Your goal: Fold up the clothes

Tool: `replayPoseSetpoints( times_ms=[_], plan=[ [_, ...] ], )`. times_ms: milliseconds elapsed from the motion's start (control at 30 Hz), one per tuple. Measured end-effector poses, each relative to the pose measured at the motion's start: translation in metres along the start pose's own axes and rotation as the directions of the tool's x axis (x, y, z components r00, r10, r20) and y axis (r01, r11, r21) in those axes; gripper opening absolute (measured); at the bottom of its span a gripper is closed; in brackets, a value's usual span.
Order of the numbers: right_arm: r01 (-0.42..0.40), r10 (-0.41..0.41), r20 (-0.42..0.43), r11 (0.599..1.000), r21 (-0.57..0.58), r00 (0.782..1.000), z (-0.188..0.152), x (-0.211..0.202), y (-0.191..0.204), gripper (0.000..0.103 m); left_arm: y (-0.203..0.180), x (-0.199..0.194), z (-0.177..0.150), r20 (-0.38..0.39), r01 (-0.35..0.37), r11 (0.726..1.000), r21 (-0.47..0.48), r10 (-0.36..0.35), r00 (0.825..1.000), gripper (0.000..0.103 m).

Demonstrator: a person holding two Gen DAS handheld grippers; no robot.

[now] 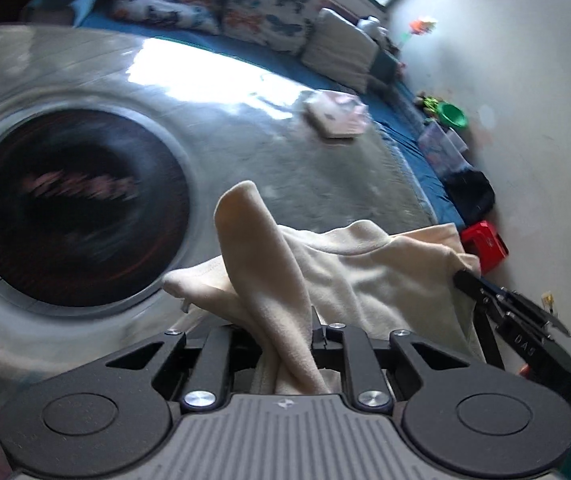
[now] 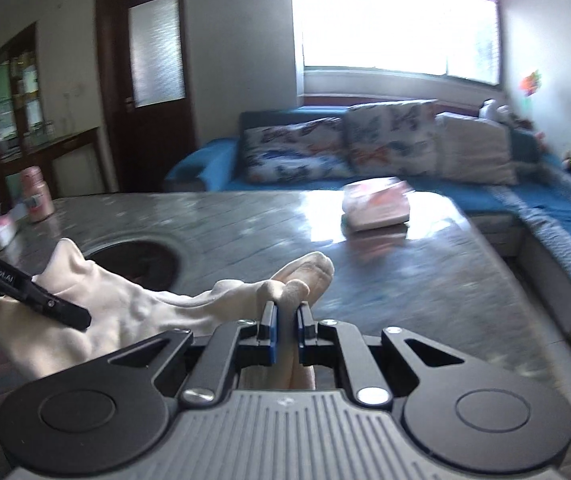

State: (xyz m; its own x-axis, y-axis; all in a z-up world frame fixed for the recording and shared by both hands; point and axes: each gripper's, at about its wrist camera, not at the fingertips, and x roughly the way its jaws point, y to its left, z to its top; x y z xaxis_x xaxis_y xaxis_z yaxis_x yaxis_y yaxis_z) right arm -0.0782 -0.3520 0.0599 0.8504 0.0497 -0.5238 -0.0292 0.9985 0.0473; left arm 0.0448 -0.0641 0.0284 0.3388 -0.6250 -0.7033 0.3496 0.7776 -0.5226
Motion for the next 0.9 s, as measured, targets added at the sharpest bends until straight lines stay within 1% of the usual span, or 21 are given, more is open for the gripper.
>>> replayPoseSetpoints(
  times_ms=[67,233,467,633,767,900],
  plan=[
    [0.054,-0.054,0.011,0.999,0.003,0.999,0.005,-0.005,-0.018,0.008,-0.017,0.014,0.008,-0.007,0.011,1.0,0.025,-0.011,1.0,0.017],
    [0.151,-0.151,0.017,0.989,0.009,0.988,0.013,-0.01,-0.052,0.007,-0.057,0.05,0.022,-0.03,0.032,0.996,0.078,-0.029,0.999,0.017],
    [0.241,-0.241,0.0,0.97,0.039,0.971,0.013,-0.006,-0.095,0.007,-0.104,0.097,0.034,-0.056,0.047,0.991,0.124,-0.041,0.998,0.018],
    [0.289,-0.287,-0.031,0.955,0.071,0.957,0.003,0.002,-0.123,0.007,-0.122,0.129,0.037,-0.077,0.055,0.989,0.139,-0.045,0.996,0.018],
    [0.323,-0.318,-0.064,0.941,0.098,0.946,-0.009,0.011,-0.143,0.007,-0.13,0.15,0.035,-0.101,0.033,0.986,0.161,-0.017,0.995,0.018],
    [0.342,-0.332,-0.099,0.933,0.11,0.938,-0.024,0.021,-0.155,0.007,-0.129,0.164,0.031,-0.119,0.018,0.988,0.155,0.0,0.993,0.018]
  ],
)
